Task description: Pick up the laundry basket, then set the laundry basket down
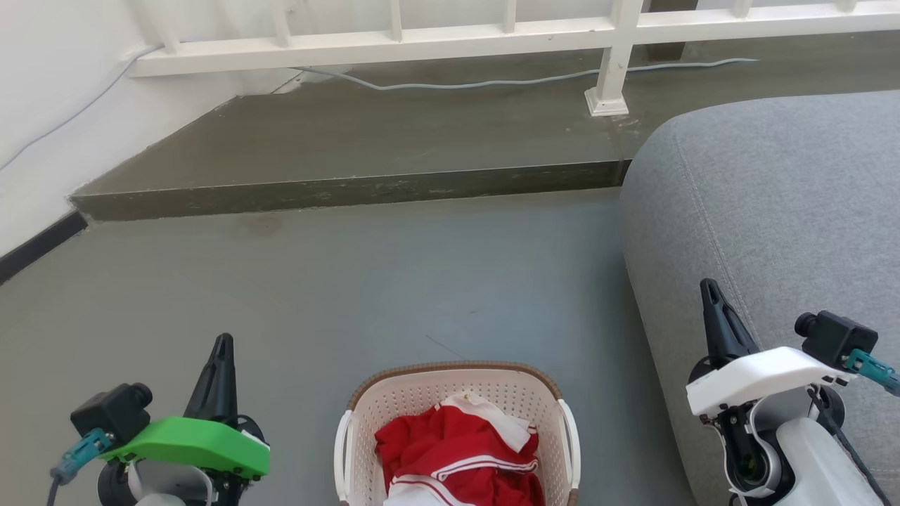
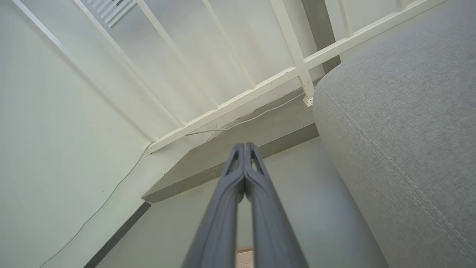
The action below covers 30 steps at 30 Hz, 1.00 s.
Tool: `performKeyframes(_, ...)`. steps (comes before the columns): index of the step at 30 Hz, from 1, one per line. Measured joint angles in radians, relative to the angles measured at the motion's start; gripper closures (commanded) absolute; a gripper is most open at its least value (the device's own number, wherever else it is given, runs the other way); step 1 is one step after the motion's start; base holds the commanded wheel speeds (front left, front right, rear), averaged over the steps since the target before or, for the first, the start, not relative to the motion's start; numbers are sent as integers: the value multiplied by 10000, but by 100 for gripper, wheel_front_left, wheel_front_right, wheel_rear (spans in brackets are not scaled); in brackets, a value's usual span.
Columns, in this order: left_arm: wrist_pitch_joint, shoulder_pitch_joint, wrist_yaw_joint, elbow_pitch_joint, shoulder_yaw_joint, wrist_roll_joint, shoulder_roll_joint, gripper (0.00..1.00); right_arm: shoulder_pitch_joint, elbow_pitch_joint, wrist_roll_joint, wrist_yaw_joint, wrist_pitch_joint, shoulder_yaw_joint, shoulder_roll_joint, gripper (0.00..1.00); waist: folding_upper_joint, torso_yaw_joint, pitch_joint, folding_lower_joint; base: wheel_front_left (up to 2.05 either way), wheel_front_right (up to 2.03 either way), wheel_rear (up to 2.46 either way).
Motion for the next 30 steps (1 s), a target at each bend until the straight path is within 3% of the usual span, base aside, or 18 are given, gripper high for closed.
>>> performKeyframes(30, 1047, -10, -351, 286, 897, -3158, -230, 100, -1, 140, 3436, 616, 1020, -1200, 251, 100, 0, 192, -34, 0, 0, 0, 0)
